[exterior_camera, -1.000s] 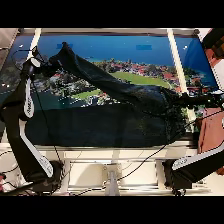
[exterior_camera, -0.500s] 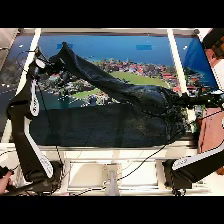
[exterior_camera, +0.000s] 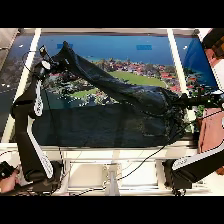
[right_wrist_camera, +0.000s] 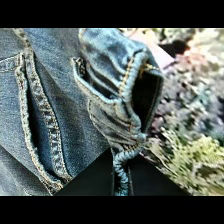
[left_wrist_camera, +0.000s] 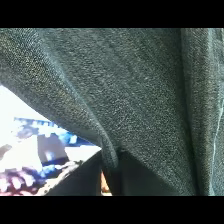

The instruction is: Fold the clothes and pants, and hang the long-sleeved shirts on hangers.

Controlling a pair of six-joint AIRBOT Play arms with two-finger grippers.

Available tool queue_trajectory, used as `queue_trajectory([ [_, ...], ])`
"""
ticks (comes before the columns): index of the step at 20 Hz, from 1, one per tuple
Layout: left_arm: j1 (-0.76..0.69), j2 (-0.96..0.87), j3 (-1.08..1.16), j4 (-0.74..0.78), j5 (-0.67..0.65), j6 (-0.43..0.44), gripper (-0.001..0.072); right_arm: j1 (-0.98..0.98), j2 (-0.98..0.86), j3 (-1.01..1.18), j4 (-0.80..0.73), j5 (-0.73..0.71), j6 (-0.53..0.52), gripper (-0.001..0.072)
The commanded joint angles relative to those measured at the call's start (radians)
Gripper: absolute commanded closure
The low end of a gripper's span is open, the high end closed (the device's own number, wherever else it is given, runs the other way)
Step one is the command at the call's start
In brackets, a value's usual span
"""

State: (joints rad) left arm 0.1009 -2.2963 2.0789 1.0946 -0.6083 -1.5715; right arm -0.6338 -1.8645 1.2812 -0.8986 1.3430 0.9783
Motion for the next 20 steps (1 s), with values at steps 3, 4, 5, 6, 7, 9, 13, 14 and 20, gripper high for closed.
queue_trajectory([
  [3,-0.012,-0.003,0.000,0.004,0.022,0.009,0.0672,0.000,0.001,0.001,0.005,0.008,0.000,0.0677],
  [4,-0.009,0.008,0.000,0.005,0.021,0.009,0.0673,0.000,0.001,0.001,0.005,0.009,0.000,0.0677],
  [5,-0.002,0.023,0.000,0.005,0.021,0.009,0.0673,0.000,0.002,0.001,0.006,0.009,0.001,0.0678],
  [6,0.006,0.042,0.000,0.013,0.018,0.009,0.0674,0.000,0.002,0.008,0.009,0.021,0.003,0.0677],
  [7,0.013,0.065,0.000,0.043,0.006,0.009,0.0674,0.000,0.002,0.020,0.009,0.042,0.003,0.0678],
  [9,0.027,0.127,0.000,0.143,-0.058,0.009,0.0676,0.000,0.003,0.056,0.011,0.094,0.008,0.0678],
  [13,0.045,0.272,0.000,0.434,-0.341,0.016,0.0677,0.000,0.003,0.084,0.077,0.063,0.042,0.0678],
  [14,0.047,0.305,0.000,0.492,-0.419,0.060,0.0676,0.000,0.003,0.084,0.110,0.043,0.042,0.0678],
  [20,0.076,0.406,-0.027,0.588,-0.831,0.169,0.0675,0.000,0.003,0.084,0.195,0.002,0.042,0.0678],
])
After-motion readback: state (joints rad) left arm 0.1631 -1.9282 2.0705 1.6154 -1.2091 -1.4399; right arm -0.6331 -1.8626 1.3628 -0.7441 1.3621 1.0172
